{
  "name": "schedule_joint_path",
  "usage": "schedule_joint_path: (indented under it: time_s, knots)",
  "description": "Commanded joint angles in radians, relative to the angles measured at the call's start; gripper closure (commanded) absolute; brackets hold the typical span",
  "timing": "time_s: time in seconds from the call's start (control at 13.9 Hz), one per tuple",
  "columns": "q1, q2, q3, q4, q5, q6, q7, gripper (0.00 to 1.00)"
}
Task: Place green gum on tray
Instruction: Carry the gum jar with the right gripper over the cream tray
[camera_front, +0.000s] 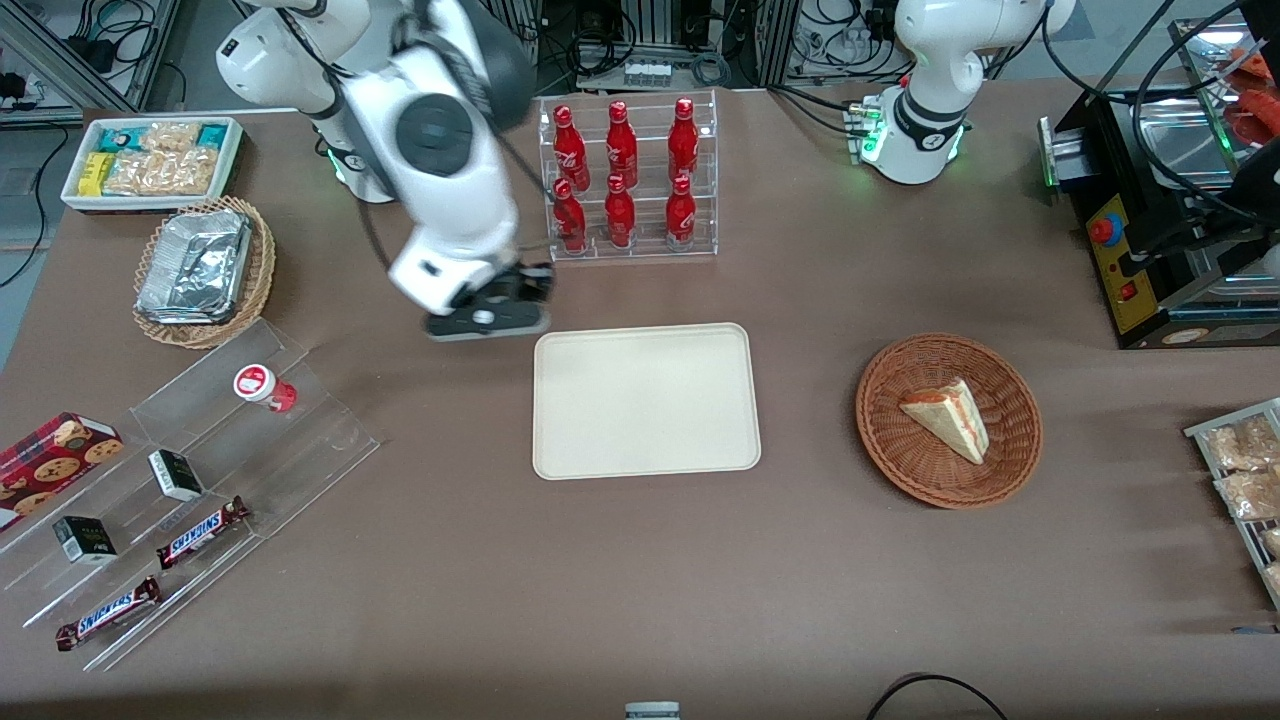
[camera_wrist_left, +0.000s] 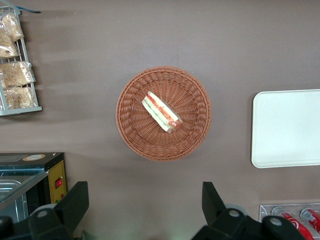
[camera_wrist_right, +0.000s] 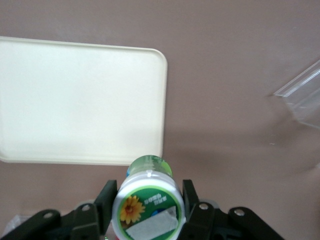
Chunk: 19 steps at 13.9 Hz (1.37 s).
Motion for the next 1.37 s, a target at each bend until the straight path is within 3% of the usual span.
schedule_joint_path:
  time_s: [0.0, 0.5, 0.86, 1.29]
  knots:
    - [0.045, 0.130, -0.015, 0.080, -0.001, 0.058, 0.115, 1.00]
    - [0.090, 0.321, 0.034, 0.083, 0.002, 0.311, 0.274, 1.00]
    - [0.101, 0.390, 0.047, 0.083, 0.082, 0.400, 0.281, 1.00]
    - [0.102, 0.445, 0.050, 0.083, 0.084, 0.445, 0.294, 1.00]
